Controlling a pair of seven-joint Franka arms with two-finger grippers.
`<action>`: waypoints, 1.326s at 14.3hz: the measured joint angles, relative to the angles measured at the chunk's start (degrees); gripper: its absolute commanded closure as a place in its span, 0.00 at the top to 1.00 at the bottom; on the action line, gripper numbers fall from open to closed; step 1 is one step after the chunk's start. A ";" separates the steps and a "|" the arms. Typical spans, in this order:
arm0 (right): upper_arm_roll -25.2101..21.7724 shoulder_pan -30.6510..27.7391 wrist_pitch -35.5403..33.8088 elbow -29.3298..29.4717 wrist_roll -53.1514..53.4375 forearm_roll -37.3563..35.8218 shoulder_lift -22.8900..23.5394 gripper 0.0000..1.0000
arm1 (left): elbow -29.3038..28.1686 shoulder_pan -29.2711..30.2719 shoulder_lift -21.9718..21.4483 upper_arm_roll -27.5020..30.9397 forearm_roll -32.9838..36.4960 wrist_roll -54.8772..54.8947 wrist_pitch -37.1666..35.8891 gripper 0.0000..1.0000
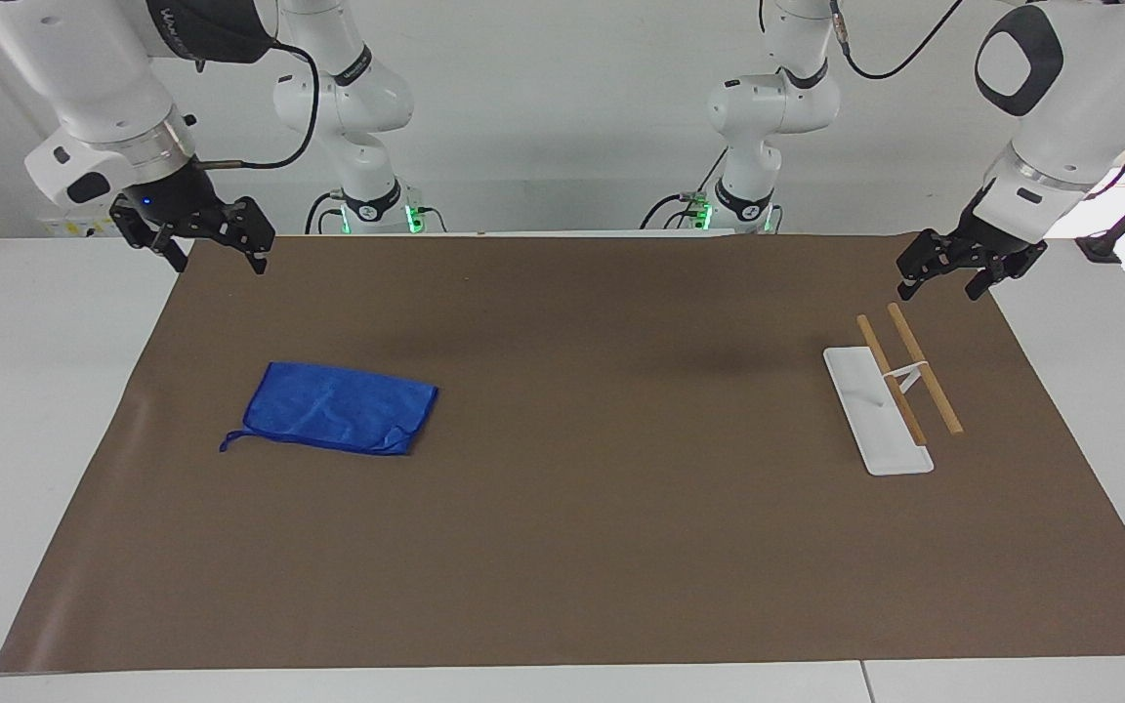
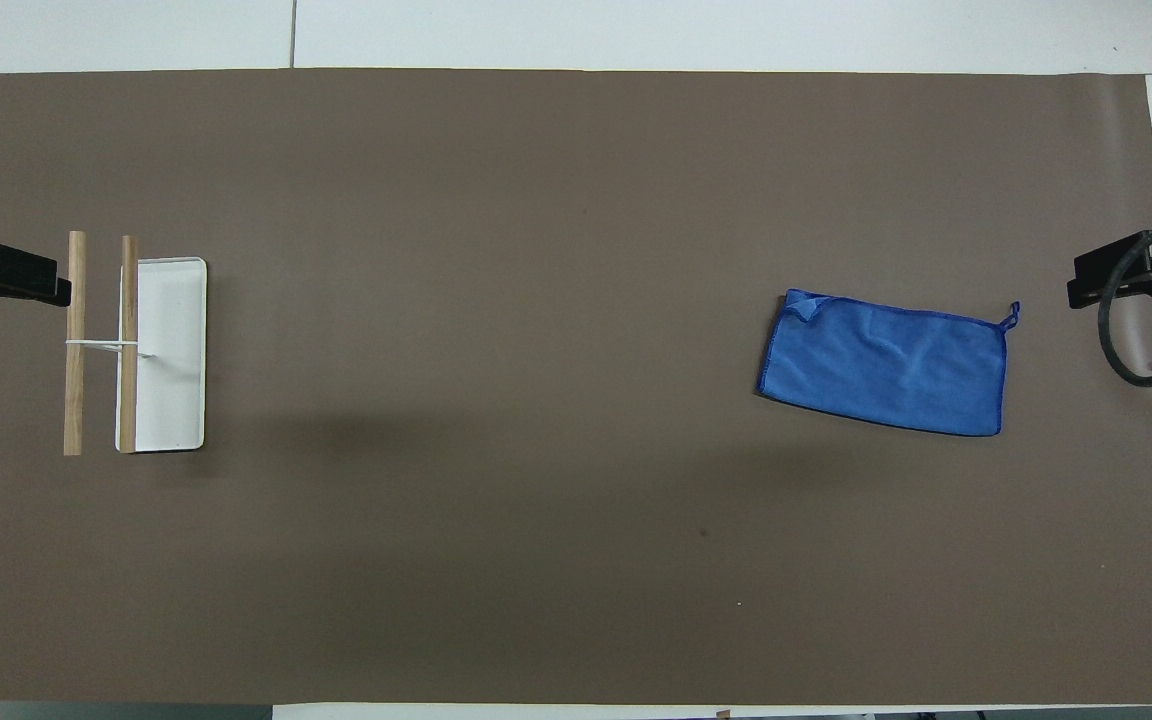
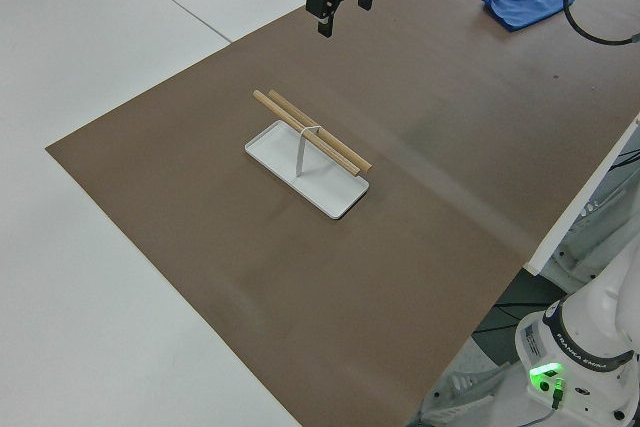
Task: Right arm passes towel to left arm to hang
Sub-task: 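Move the right gripper toward the blue towel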
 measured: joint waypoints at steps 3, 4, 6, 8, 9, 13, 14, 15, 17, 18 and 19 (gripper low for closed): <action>-0.01 0.00 0.03 -0.01 0.00 0.00 0.00 1.00 | 0.00 0.00 0.00 0.00 0.00 0.00 -0.02 1.00; -0.02 -0.04 0.05 -0.01 0.00 0.00 0.00 1.00 | -0.02 0.01 -0.01 0.00 0.00 0.00 -0.27 1.00; -0.22 -0.33 0.09 -0.01 0.00 0.02 -0.03 1.00 | -0.09 0.47 -0.14 0.02 0.02 0.00 -0.95 1.00; -0.33 -0.73 0.09 -0.04 0.00 0.04 -0.04 1.00 | -0.17 1.34 -0.34 0.07 0.03 0.00 -1.33 1.00; -0.35 -0.74 0.09 -0.20 0.00 0.05 -0.09 1.00 | -0.18 1.46 -0.43 0.07 0.03 0.00 -1.44 1.00; -0.33 -0.72 0.92 -2.91 0.00 0.06 -1.14 1.00 | -0.19 1.39 -0.75 -0.18 0.03 0.00 -1.77 1.00; -0.33 -0.72 3.34 -5.04 0.00 0.06 -1.88 1.00 | -0.19 1.39 -0.78 -0.21 0.03 0.00 -1.78 1.00; -0.33 -0.72 7.15 -8.22 0.00 0.06 -2.95 1.00 | -0.19 1.38 -0.78 -0.25 0.03 0.00 -1.79 1.00; -0.28 -0.62 15.16 -15.83 0.00 0.07 -5.42 1.00 | -0.19 1.35 -0.79 -0.35 0.04 -0.06 -1.79 1.00; -0.24 -0.50 17.92 -19.25 0.00 0.08 -6.46 1.00 | -0.19 1.35 -0.79 -0.38 0.04 -0.08 -1.79 1.00; -0.19 -0.43 20.54 -22.34 0.00 0.07 -7.22 1.00 | -0.19 1.35 -0.79 -0.41 0.04 -0.09 -1.79 1.00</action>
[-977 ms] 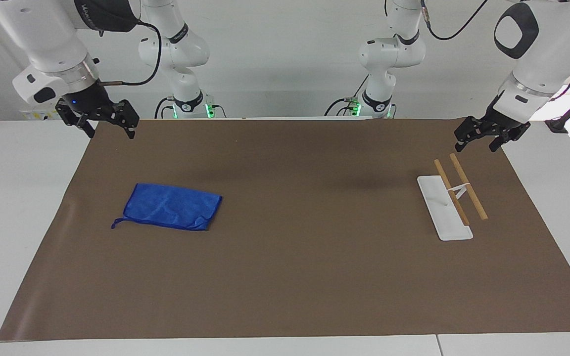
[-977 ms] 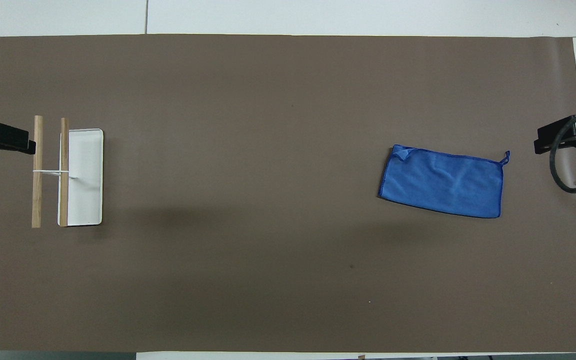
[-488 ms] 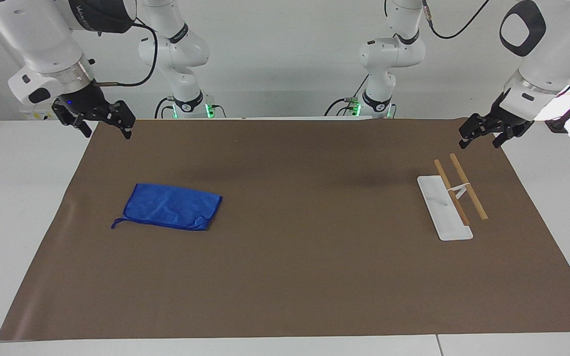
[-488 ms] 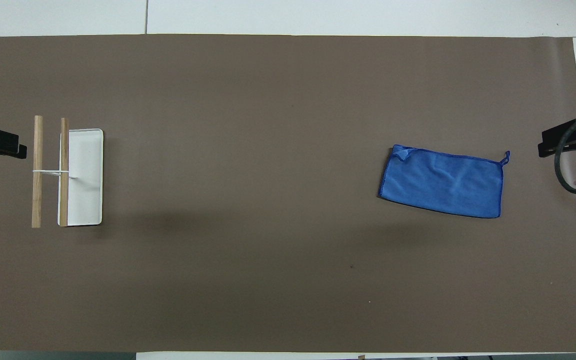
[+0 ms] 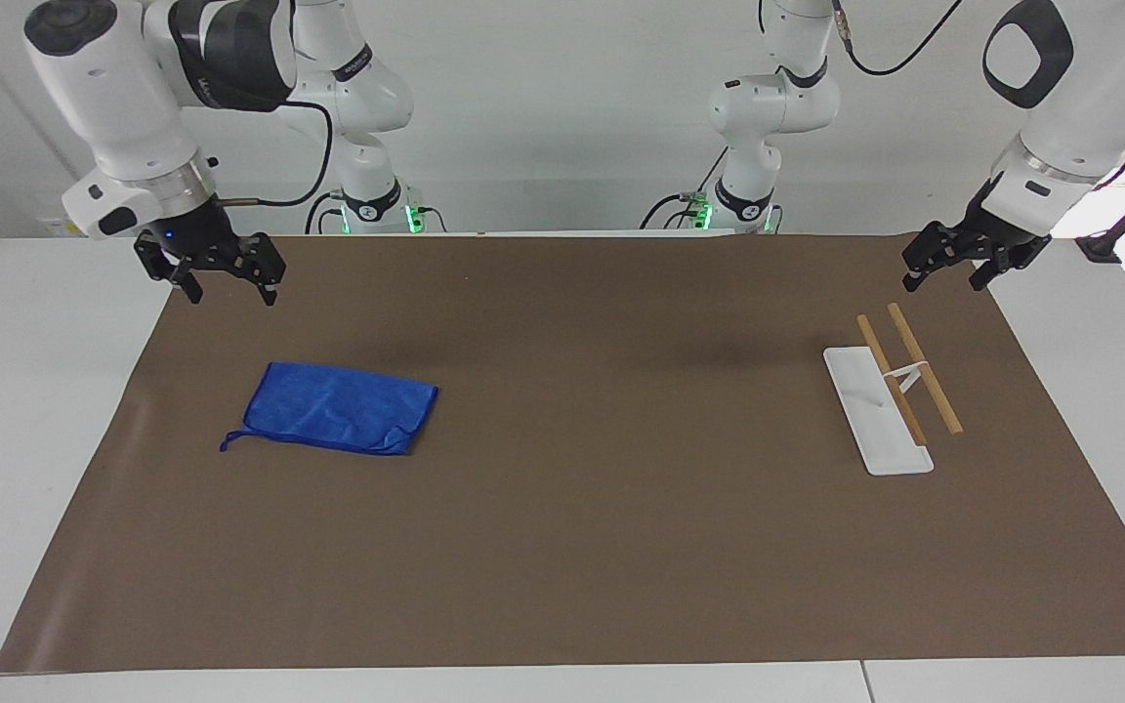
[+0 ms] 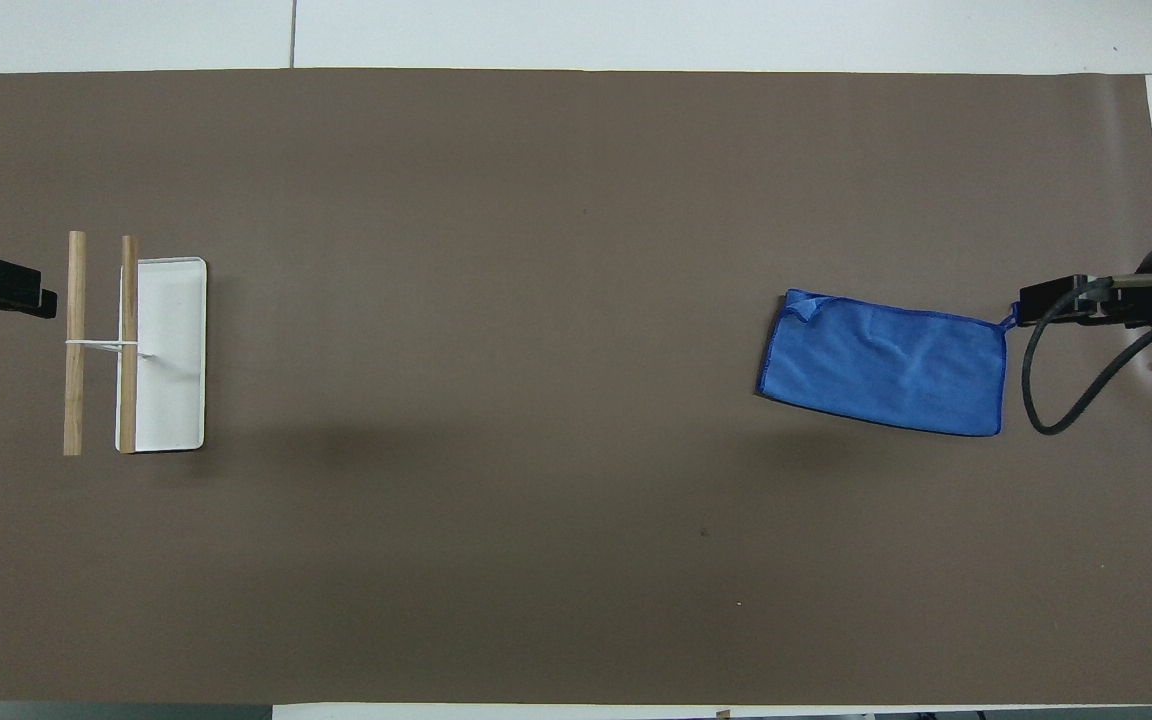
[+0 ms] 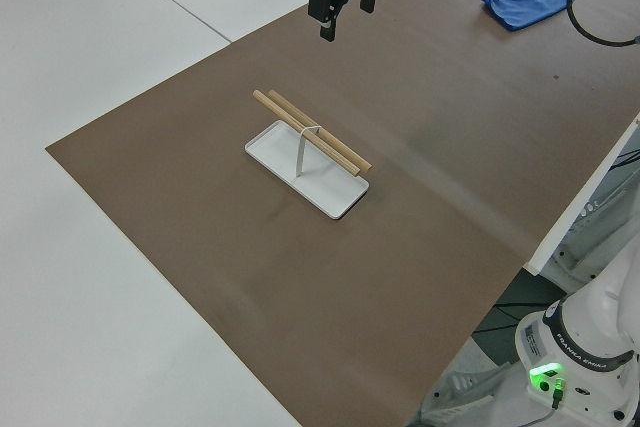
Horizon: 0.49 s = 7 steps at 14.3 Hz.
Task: Right arm passes towel to left arm to hang
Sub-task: 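Move the right gripper toward the blue towel, then lower the right gripper onto the blue towel's edge and close it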
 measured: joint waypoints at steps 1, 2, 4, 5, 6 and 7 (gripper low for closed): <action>0.03 0.01 2.77 -2.82 0.00 0.00 -0.41 1.00 | 0.00 0.00 0.00 -0.03 0.00 -0.02 0.00 1.00; 0.02 0.01 5.81 -5.51 0.00 0.00 -0.46 1.00 | 0.00 0.00 -0.01 -0.06 0.00 -0.02 0.00 1.00; -0.02 -0.05 12.07 -10.38 0.00 0.00 0.24 1.00 | 0.00 0.00 -0.02 -0.07 0.00 -0.03 0.00 1.00; -0.05 -0.13 15.08 -12.22 0.00 0.00 1.10 1.00 | 0.00 0.00 -0.02 -0.07 0.00 -0.03 0.00 1.00; -0.07 -0.30 17.77 -13.65 0.00 0.00 2.19 1.00 | 0.00 0.00 -0.02 -0.09 0.01 -0.03 0.00 1.00; -0.15 -0.59 20.34 -14.90 0.00 0.00 3.38 1.00 | 0.00 0.00 -0.02 -0.10 0.01 -0.03 0.00 1.00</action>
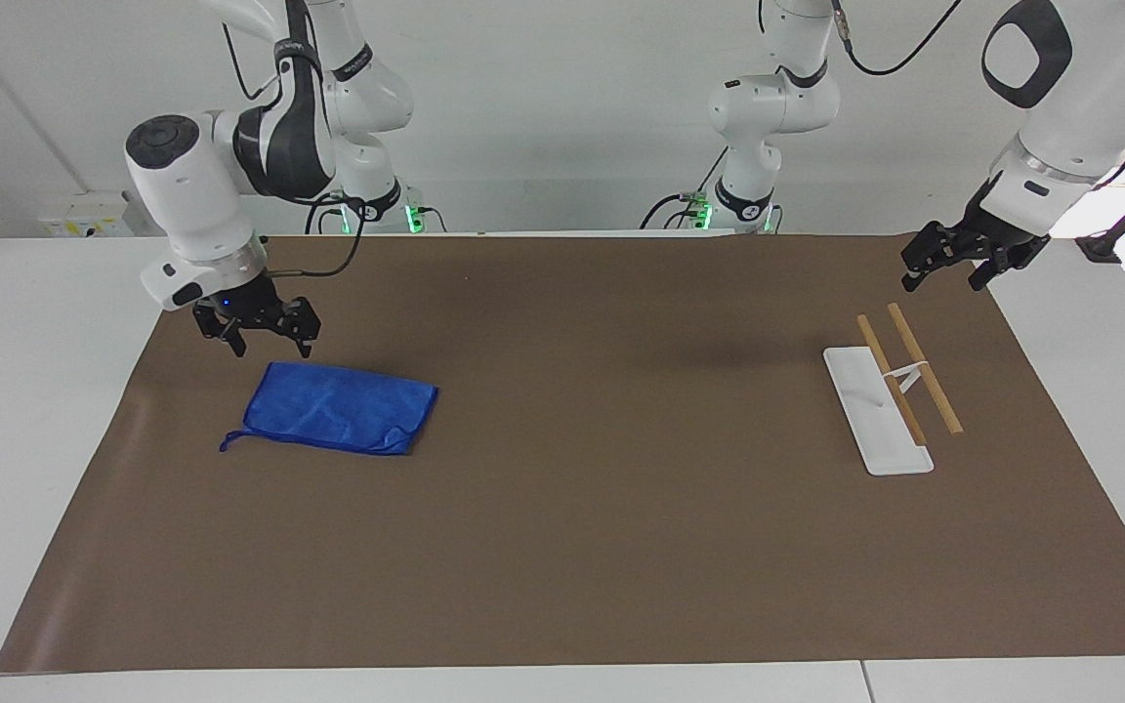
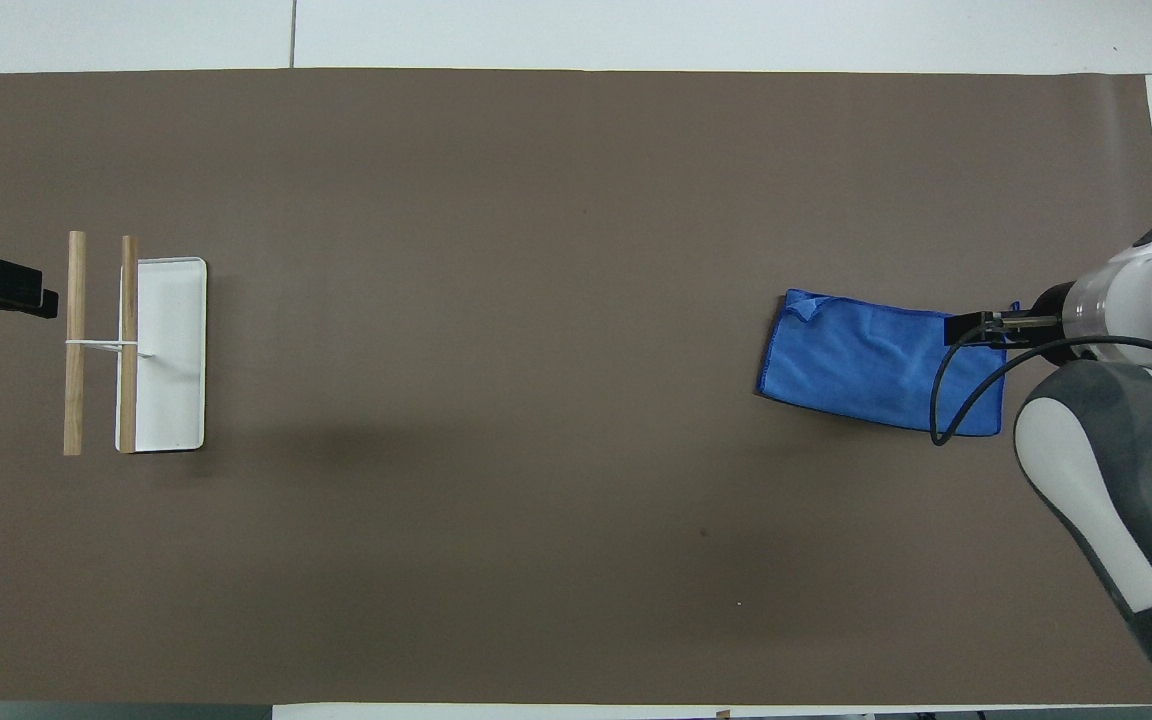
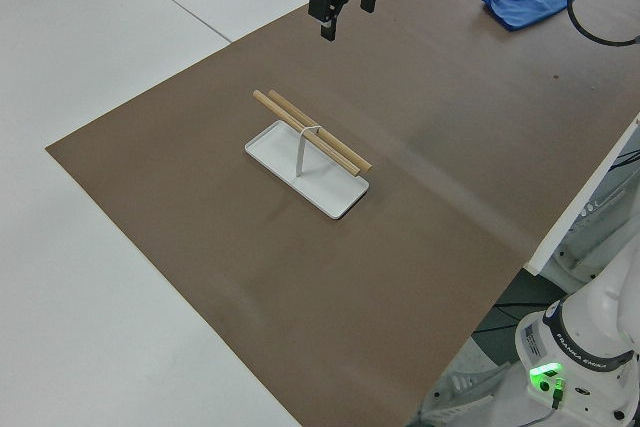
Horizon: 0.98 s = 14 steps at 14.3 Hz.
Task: Right arm passes towel to left arm to hang
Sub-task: 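Lower the right gripper onto the blue towel's edge and close it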
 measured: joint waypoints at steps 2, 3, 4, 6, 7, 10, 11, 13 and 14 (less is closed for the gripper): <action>-0.10 -0.87 6.05 -2.67 0.00 0.01 2.24 1.00 | 0.00 0.00 0.00 -0.01 0.00 0.00 0.00 1.00; -0.10 -1.22 9.02 -3.95 0.00 0.03 3.29 1.00 | 0.00 0.00 0.00 -0.01 0.00 0.00 0.00 1.00; -0.13 -1.53 10.88 -4.94 0.18 0.13 4.14 1.00 | 0.00 0.00 0.00 -0.01 0.01 0.00 0.00 1.00; -0.13 -1.87 11.91 -6.11 1.22 0.37 4.87 1.00 | 0.00 0.00 0.00 -0.02 0.01 0.00 0.03 1.00; -0.11 -1.88 11.91 -6.59 1.81 0.44 5.02 1.00 | 0.00 0.00 0.00 -0.02 0.01 0.00 0.04 1.00; 0.08 -1.75 14.56 -7.79 2.57 0.50 6.79 1.00 | 0.00 0.00 0.00 -0.02 0.01 0.00 0.05 1.00; 0.09 -1.75 15.88 -8.20 2.70 0.50 8.09 1.00 | 0.00 0.00 0.00 -0.03 0.01 0.00 0.05 1.00; 0.02 -1.78 18.10 -8.67 2.72 0.50 11.03 1.00 | 0.00 0.00 0.00 -0.03 0.01 0.00 0.05 1.00; 0.00 -1.78 18.88 -8.73 2.76 0.51 12.07 1.00 | 0.00 0.00 0.00 -0.03 0.02 0.00 0.05 1.00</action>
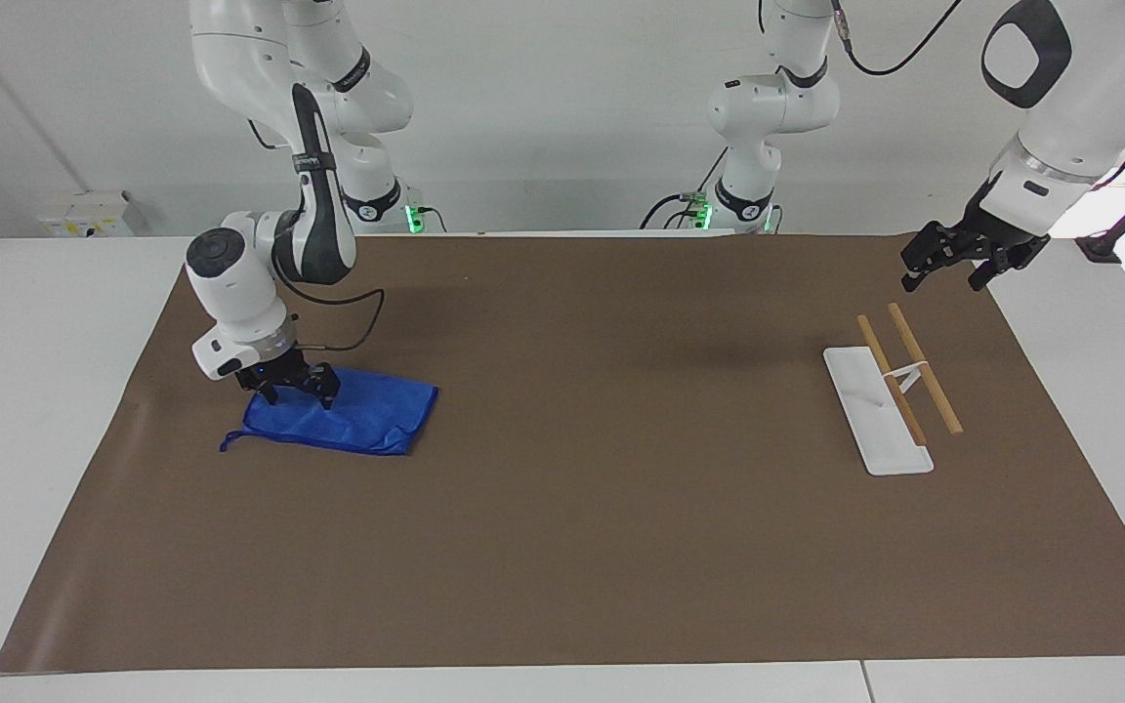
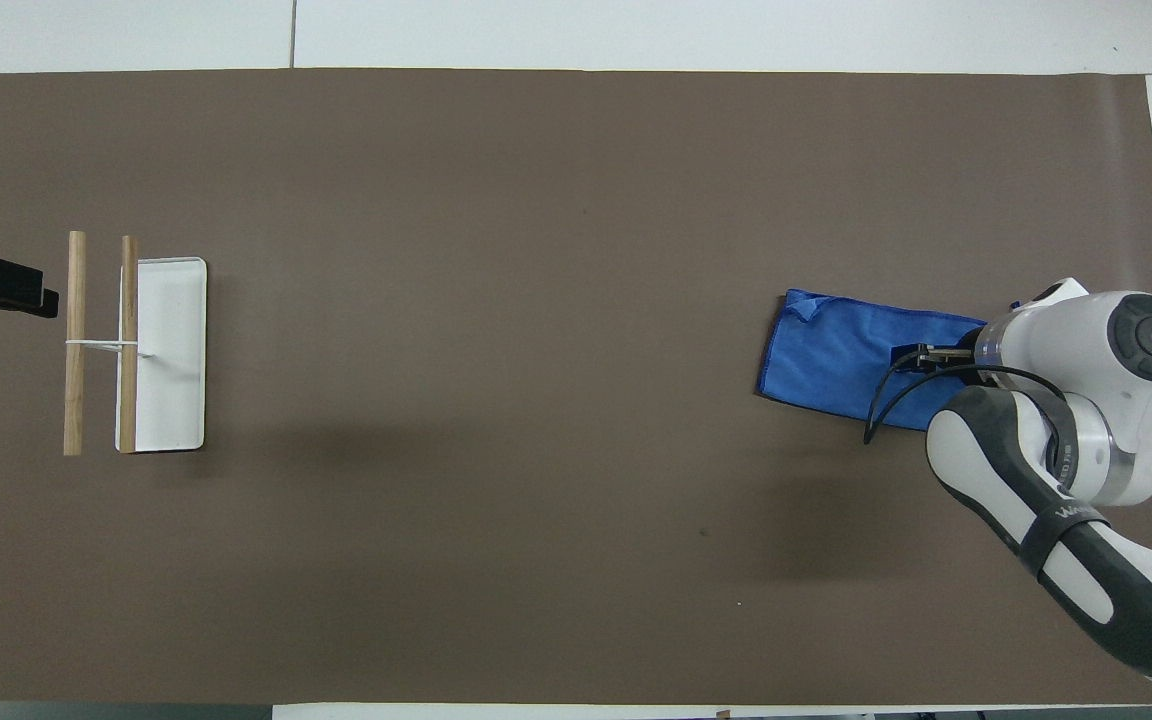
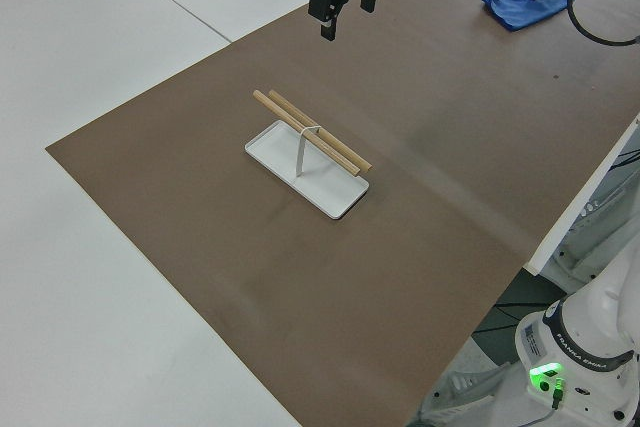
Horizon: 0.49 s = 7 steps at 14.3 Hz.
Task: Right arm passes towel to left arm to hang
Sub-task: 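Lower the right gripper onto the blue towel's edge and close it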
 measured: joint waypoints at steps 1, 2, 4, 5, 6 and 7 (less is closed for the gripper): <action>0.00 0.00 0.26 0.07 0.04 0.00 0.28 0.94 | 0.00 0.00 0.00 0.00 0.00 0.00 0.00 1.00; 0.00 -0.01 0.26 0.08 0.04 0.00 0.17 0.88 | 0.00 0.00 0.00 0.00 0.00 0.00 0.00 1.00; 0.00 -0.03 0.26 0.09 0.04 0.02 0.04 0.70 | 0.00 0.00 0.00 0.00 0.00 0.00 0.00 1.00; 0.01 -0.03 0.26 0.15 0.04 0.02 -0.01 0.58 | 0.00 0.00 0.00 0.00 0.00 -0.01 0.00 1.00; 0.02 -0.03 0.26 0.24 0.04 0.02 -0.14 0.42 | 0.00 0.00 0.00 0.00 0.00 -0.01 0.00 1.00; 0.02 -0.03 0.26 0.28 0.04 0.02 -0.28 0.19 | 0.00 0.00 -0.01 0.00 0.01 -0.01 0.00 1.00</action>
